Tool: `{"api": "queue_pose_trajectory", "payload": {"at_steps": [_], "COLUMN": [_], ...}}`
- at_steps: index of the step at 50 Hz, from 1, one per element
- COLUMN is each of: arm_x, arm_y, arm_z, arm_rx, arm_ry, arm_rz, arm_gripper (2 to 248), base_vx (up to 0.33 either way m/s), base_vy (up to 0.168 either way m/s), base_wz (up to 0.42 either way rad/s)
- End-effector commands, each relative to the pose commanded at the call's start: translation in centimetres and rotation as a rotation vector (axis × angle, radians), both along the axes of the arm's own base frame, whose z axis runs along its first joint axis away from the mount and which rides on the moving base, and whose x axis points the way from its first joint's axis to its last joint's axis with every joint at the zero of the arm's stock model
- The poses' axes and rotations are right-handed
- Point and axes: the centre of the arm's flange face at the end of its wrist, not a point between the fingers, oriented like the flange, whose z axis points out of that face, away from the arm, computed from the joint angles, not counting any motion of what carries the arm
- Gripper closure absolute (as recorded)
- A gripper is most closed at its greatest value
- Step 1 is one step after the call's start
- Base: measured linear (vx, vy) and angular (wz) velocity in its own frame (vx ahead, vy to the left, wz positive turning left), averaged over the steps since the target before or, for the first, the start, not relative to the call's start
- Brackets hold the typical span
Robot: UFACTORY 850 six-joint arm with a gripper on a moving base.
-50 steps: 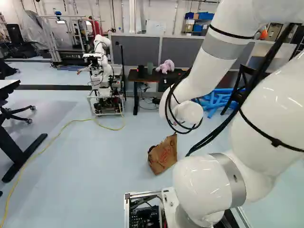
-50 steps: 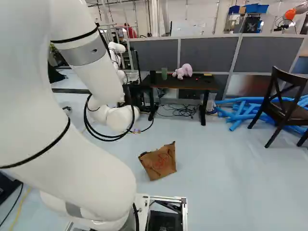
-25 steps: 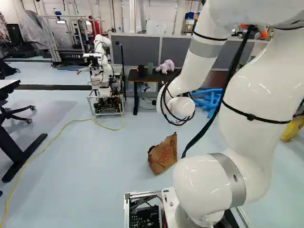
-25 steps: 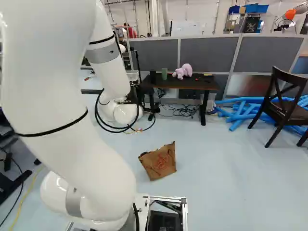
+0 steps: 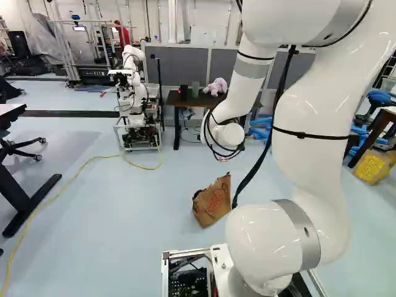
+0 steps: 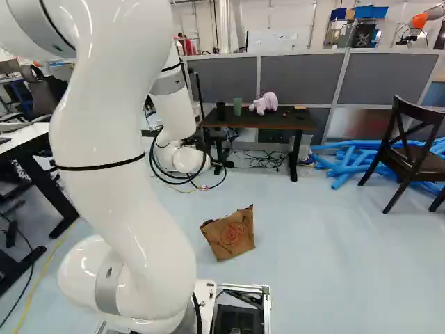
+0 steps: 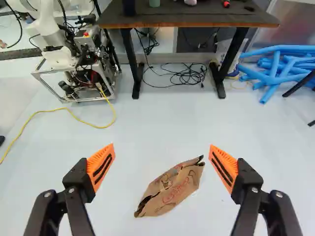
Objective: Pick up the bag on the ground and place it on the table
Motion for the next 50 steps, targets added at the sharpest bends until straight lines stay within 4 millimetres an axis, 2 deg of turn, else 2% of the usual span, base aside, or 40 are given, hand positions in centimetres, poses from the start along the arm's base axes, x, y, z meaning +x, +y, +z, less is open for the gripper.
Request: {"api": "queue_pose_trajectory", "payload": {"at_steps": [25, 50], "arm_x": [4.1, 4.6], "arm_y": [0.1, 0.0], "arm_z": [-3.9, -7.7], "arm_rx": [0.023, 0.049], "arm_ry": [0.114, 0.254], "arm_rz": [-0.046, -0.095], "arm_gripper": [3, 3], "base_vx": [0.0, 0.0], "base_vy": [0.0, 0.0], "base_wz": [0.0, 0.0]}}
